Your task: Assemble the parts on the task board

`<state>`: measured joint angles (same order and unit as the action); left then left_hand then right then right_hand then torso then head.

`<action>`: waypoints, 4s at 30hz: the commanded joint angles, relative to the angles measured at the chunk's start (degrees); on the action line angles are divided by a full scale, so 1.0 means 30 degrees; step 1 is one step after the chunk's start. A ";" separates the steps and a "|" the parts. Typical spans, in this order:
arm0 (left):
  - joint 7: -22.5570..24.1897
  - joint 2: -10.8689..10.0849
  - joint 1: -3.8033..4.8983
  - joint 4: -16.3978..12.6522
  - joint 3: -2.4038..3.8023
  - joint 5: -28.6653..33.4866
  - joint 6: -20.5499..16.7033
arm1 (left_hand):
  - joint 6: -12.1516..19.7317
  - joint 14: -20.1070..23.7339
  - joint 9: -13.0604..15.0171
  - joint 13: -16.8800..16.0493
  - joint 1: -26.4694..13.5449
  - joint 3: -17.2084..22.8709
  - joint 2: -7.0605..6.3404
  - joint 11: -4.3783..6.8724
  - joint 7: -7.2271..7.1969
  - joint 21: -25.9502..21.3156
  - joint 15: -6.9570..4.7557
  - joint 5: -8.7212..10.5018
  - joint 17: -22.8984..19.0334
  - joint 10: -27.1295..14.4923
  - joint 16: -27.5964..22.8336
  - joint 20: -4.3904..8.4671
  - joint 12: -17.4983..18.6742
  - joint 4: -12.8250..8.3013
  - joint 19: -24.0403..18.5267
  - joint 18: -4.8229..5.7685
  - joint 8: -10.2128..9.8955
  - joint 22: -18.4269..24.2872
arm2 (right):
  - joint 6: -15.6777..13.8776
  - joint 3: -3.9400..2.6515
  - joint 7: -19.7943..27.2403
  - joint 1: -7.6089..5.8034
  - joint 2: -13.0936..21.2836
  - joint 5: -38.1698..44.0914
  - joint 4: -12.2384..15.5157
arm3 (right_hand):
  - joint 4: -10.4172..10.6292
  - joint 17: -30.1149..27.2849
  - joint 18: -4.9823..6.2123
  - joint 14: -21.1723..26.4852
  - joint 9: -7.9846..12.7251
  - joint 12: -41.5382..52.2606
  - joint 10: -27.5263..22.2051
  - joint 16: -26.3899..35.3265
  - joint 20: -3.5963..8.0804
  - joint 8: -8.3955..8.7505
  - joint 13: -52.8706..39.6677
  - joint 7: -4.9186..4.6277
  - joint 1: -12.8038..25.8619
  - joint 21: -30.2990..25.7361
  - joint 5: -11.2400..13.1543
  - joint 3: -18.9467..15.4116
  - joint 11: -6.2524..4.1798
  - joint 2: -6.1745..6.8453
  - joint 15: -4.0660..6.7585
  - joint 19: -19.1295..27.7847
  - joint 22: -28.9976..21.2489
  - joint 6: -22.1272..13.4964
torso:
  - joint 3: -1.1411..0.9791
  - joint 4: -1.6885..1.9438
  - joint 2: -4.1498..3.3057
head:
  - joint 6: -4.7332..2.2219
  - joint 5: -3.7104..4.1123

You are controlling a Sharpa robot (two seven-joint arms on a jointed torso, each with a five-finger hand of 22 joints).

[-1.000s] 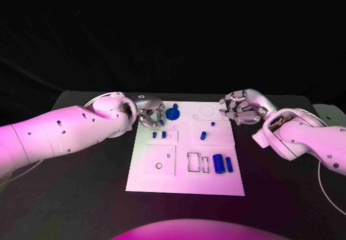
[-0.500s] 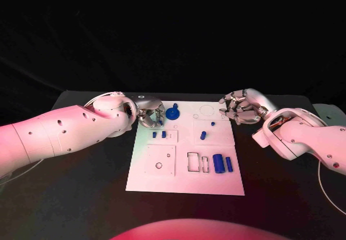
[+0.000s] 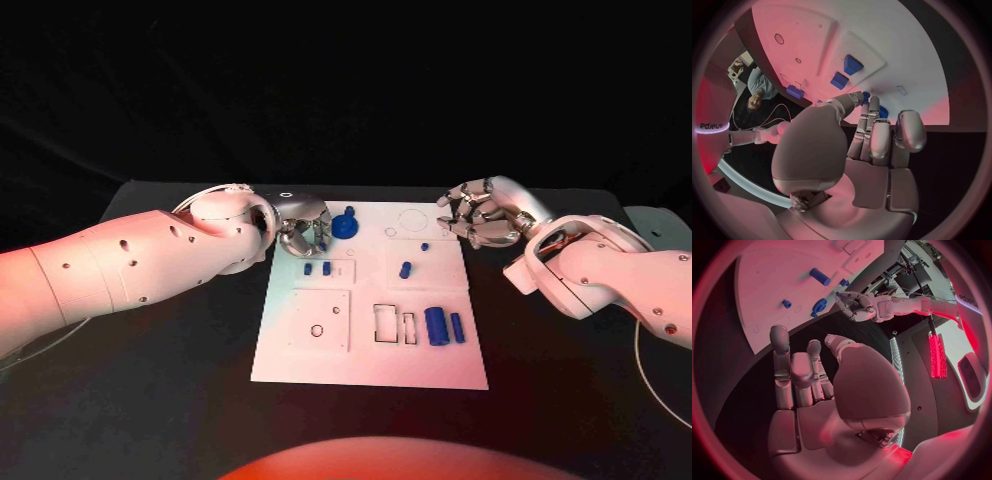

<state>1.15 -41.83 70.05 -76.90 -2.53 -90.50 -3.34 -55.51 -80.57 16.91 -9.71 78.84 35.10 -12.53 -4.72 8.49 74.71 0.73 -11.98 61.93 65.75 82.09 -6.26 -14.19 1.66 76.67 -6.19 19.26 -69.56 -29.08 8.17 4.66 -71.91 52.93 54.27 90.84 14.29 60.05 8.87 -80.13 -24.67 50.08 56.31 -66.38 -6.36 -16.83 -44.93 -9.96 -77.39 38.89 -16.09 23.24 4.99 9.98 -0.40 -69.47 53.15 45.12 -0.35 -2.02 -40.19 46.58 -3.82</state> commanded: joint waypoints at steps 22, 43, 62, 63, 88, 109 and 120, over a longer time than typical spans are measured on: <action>-0.0152 0.0028 -0.0079 0.0050 -0.0030 -0.0097 0.0432 | -0.0165 -0.0089 0.0038 -0.0068 -0.0056 -0.0086 0.0119 0.0019 -0.0001 -0.0082 -0.0062 0.0154 0.0177 0.0132 0.0062 0.0115 0.0196 0.0017 -0.0054 0.0264 -0.0169 0.0096 | 0.0084 -0.0001 0.0160 0.0011 0.0020 0.0089 0.0009 | -0.0004 -0.0019 0.0201 0.0071 0.0008 -0.0119 -0.0036 0.0066 0.0056 -0.0091 0.0019 0.0019 0.0061 -0.0070 -0.0095 0.0085 -0.0061 0.0152 0.0033 -0.0022 -0.0018 0.0125 | 0.0013 0.0028 0.0003 | 0.0031 0.0031; -0.0014 0.0039 -0.0115 0.0049 -0.0027 0.0259 0.0303 | 0.1467 0.0161 -0.0361 -0.0081 -0.0223 -0.0025 -0.0093 -0.0187 0.0240 -0.0413 0.0105 0.0139 -0.0210 -0.0343 -0.0009 -0.0003 0.1124 0.0091 -0.0291 0.0193 -0.1519 0.0455 | 0.0114 -0.0001 0.0163 0.0026 -0.0002 0.0089 -0.0028 | -0.0004 -0.0019 0.0201 0.0071 0.0008 -0.0119 -0.0036 0.0066 0.0056 -0.0091 0.0019 0.0019 0.0061 -0.0070 -0.0095 0.0085 -0.0061 0.0152 0.0033 -0.0022 -0.0018 0.0125 | -0.0018 0.0024 0.0014 | 0.0057 0.0032; -0.0218 -0.0203 -0.0187 -0.0051 -0.0023 0.0245 -0.0154 | 0.2344 0.0629 -0.0593 -0.0006 -0.0430 -0.0178 -0.0543 -0.0558 0.0428 -0.0866 0.0425 0.0108 -0.1034 -0.1475 -0.0264 -0.0276 0.1825 0.0185 -0.0627 0.0084 -0.2211 0.0966 | 0.0200 -0.0001 -0.0045 0.0036 0.0018 0.0329 -0.0092 | 0.0063 0.0006 0.0249 -0.0022 0.0121 -0.3408 -0.0034 0.0828 0.0096 -0.0349 0.3133 0.0020 0.0121 -0.1291 -0.0046 0.0509 -0.0043 0.0435 0.0034 -0.0361 -0.0846 0.0024 | 0.0010 0.0003 0.0005 | 0.0037 0.0071; -0.0205 -0.0250 -0.0217 -0.0081 -0.0019 0.0244 -0.0219 | 0.2382 0.0700 -0.0601 0.0011 -0.0447 -0.0206 -0.0564 -0.0610 0.0458 -0.0885 0.0462 0.0103 -0.1217 -0.1674 -0.0312 -0.0308 0.1895 0.0202 -0.0636 0.0082 -0.2245 0.0985 | 0.0238 -0.0001 -0.0071 0.0036 0.0018 0.0365 -0.0109 | 0.0061 0.0037 0.0249 -0.0030 0.0138 -0.3947 -0.0089 0.0885 0.0090 -0.0380 0.3575 0.0008 0.0124 -0.1389 -0.0011 0.0567 -0.0025 0.0459 0.0025 -0.0393 -0.0901 0.0061 | 0.0012 0.0003 0.0005 | 0.0036 0.0081; 0.5916 -0.3739 -0.0345 -0.2449 0.0538 1.9487 -0.5821 | 0.1594 0.4472 -0.0348 -0.0339 -0.0612 -0.1553 -0.0134 -0.0780 0.0730 -0.6936 0.0624 -0.0020 -0.8831 -0.2111 -0.3636 -0.0515 0.0339 0.0964 -0.4619 -0.1294 -0.1858 0.7666 | 0.3683 -0.0012 -0.3595 -0.0124 -0.0688 1.0621 -0.0946 | -0.2419 0.5179 -0.1588 -0.2271 0.1165 -1.1929 0.1699 -0.4085 -0.0034 0.0859 1.0709 -0.0141 -0.1161 1.0137 0.2857 0.2976 0.0320 0.0740 -0.0190 -0.4584 0.7727 0.2158 | 0.0001 -0.0002 0.0033 | -0.0409 0.1016; 0.9162 -0.4964 -0.0449 -0.5309 0.0311 2.6622 -0.5910 | 0.0365 0.5585 0.0423 -0.2170 -0.0353 -0.1602 0.0406 0.0120 0.0040 -0.8977 -0.0093 -0.0141 -1.0970 -0.1051 -0.4923 0.0136 -0.3646 0.0346 -0.5013 -0.1470 -0.0305 0.9456 | 0.4268 -0.0006 -0.5629 -0.0116 -0.3133 1.5743 -0.2190 | -0.2506 0.5589 -0.1638 -0.2411 0.1203 -1.2686 0.1468 -0.4584 0.0022 0.0955 1.1289 0.0112 -0.0660 1.0595 0.3217 0.3139 0.0299 0.1056 -0.0302 -0.4558 0.8178 0.2514 | 0.0081 0.0035 0.0025 | -0.0610 0.1181; 0.9093 -0.4948 -0.0451 -0.5293 0.0305 2.7397 -0.6309 | 0.0506 0.5589 0.0441 -0.2262 -0.0107 -0.1455 0.0465 0.0074 0.0125 -0.9024 -0.0083 -0.0143 -1.1009 -0.1322 -0.4956 0.0168 -0.3847 0.0106 -0.4926 -0.1459 -0.0312 0.9492 | 0.5117 0.0049 -0.5689 0.0100 -0.3345 1.5885 -0.2383 | -0.2556 0.5660 -0.1659 -0.2447 0.1180 -1.2747 0.1581 -0.4694 0.0124 0.0915 1.1385 0.0330 -0.0596 1.0768 0.3228 0.3201 0.0111 0.1033 -0.0163 -0.4576 0.8333 0.2689 | 0.0060 0.0043 0.0010 | -0.0550 0.1273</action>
<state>27.21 -56.75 68.69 -92.75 -1.64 -10.55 -21.39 -54.18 -63.79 18.16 -16.47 78.05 30.76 -11.37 -4.50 8.78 47.86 0.72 -12.17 28.95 62.23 67.59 -6.03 -25.60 2.18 61.73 -10.21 18.09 -41.16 -16.14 8.29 -11.75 -71.74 42.99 100.24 83.67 6.64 74.93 4.41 -83.94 -21.10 12.07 61.11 -80.20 -6.36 -14.17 -10.87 -9.30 -79.79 70.88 -6.77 32.51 5.72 12.99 -1.11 -83.00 74.93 52.95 -0.13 -1.92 -40.16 44.90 -0.08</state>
